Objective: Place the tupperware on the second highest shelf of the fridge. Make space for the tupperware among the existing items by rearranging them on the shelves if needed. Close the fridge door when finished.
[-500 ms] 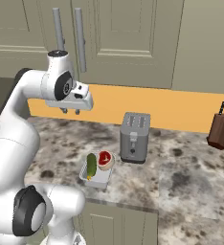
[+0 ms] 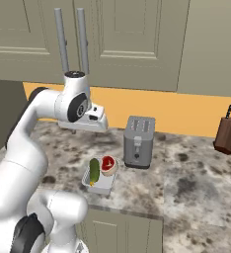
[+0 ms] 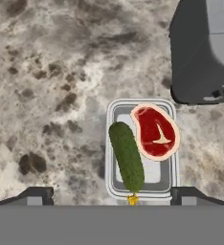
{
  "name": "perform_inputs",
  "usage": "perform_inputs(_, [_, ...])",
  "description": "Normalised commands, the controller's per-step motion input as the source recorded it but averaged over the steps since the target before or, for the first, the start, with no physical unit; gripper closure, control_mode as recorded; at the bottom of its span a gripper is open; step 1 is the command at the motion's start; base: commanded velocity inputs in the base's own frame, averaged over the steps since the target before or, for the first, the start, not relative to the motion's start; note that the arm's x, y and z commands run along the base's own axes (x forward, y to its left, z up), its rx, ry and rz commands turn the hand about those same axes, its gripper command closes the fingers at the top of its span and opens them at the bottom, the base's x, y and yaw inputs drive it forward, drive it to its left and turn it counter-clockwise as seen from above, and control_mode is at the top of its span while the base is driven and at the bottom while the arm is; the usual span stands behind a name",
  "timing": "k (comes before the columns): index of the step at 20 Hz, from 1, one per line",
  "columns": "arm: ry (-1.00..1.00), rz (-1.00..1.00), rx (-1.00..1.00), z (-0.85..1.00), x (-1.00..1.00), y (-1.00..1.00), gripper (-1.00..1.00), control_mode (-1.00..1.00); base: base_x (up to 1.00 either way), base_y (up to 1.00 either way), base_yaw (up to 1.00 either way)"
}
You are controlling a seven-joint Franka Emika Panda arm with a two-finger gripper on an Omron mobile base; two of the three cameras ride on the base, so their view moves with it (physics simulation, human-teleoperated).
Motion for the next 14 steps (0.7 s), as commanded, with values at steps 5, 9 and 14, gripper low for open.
perform_inputs(5, [0.00, -0.01, 0.01, -1.00, -0.32, -0.71, -1.00, -1.00, 0.00, 0.00, 0.00])
perform_inputs(9, [0.01, -0.05, 0.01, -1.00, -0.23, -0.84, -1.00, -1.00, 0.00, 0.00, 0.00])
perform_inputs(14, [0.08, -0.04, 0.04, -0.75, -0.02, -0.63, -1.00, -1.00, 0.00, 0.00, 0.00])
